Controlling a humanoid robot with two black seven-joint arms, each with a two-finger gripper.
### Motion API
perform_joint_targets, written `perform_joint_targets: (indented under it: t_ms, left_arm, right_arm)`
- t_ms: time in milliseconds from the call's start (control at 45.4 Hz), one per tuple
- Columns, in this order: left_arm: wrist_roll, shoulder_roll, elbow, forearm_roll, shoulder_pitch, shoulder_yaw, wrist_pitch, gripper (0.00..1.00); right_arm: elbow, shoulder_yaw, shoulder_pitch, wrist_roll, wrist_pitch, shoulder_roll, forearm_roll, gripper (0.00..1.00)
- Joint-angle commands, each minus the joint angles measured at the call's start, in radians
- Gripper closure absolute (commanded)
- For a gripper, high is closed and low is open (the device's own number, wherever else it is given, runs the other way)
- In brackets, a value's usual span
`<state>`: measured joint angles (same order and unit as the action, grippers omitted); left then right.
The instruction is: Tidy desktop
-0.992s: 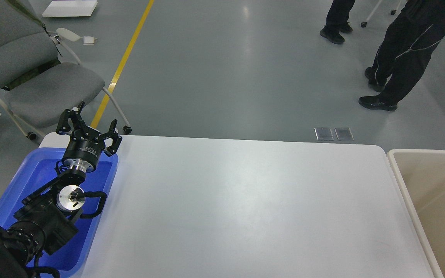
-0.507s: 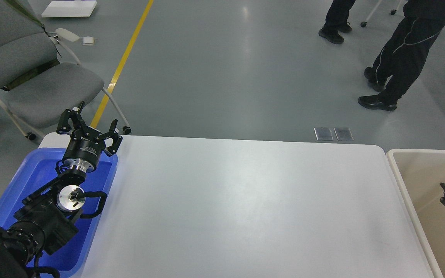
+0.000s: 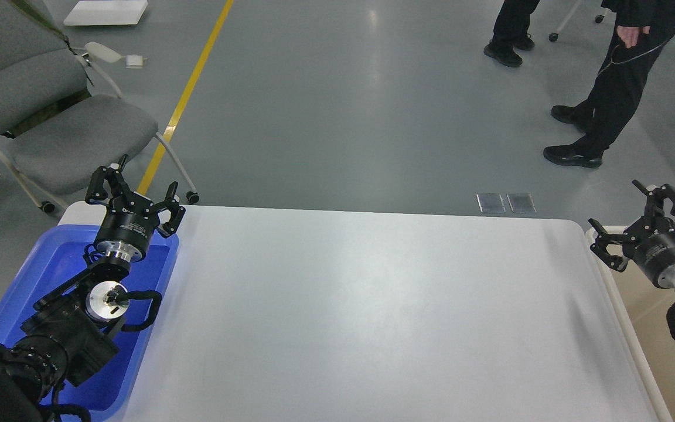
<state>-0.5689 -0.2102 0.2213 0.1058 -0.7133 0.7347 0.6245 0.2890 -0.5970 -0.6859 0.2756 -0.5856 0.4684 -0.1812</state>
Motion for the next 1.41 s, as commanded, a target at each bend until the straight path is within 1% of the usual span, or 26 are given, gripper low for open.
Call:
perform_joint_targets:
  t_ms: [0,110,198,397,441,573,772,882,948,1102,1389]
  left_arm:
    - [0.000,0.000,0.001,0.000,0.000,0.000,0.001,0.00]
    - [0.000,0.000,0.001,0.000,0.000,0.000,0.000,0.00]
    - [0.000,0.000,0.000,0.000,0.000,0.000,0.000,0.00]
    - [0.000,0.000,0.000,0.000,0.000,0.000,0.000,0.00]
    - [0.000,0.000,0.000,0.000,0.000,0.000,0.000,0.00]
    - [0.000,0.000,0.001,0.000,0.000,0.000,0.000,0.00]
    - [0.000,0.000,0.000,0.000,0.000,-0.001,0.000,0.00]
    - [0.000,0.000,0.000,0.000,0.000,0.000,0.000,0.00]
    - [0.000,0.000,0.001,0.000,0.000,0.000,0.000,0.00]
    - [0.000,0.000,0.000,0.000,0.000,0.000,0.000,0.00]
    - [0.000,0.000,0.000,0.000,0.000,0.000,0.001,0.00]
  right_arm:
    - [0.114,-0.130,0.025,0.218,-0.011,-0.066,0.011,0.00]
    - [0.107,-0.152,0.026,0.221,0.047,-0.120,0.023,0.00]
    - [0.107,-0.150,0.023,0.221,0.113,-0.168,0.057,0.00]
    - [0.119,-0.138,-0.017,0.224,0.343,-0.272,0.253,0.00]
    - [0.133,-0.136,-0.020,0.224,0.377,-0.292,0.284,0.00]
    - [0.202,-0.153,-0.004,0.232,0.398,-0.298,0.345,0.00]
    - [0.220,-0.147,0.032,0.297,0.532,-0.300,0.399,0.00]
    - [0.242,-0.155,0.039,0.339,0.544,-0.300,0.401,0.00]
    - [0.280,-0.159,0.046,0.353,0.550,-0.297,0.401,0.00]
    - [0.312,-0.164,0.052,0.356,0.627,-0.289,0.408,0.00]
    - [0.334,-0.164,0.069,0.356,0.644,-0.287,0.414,0.00]
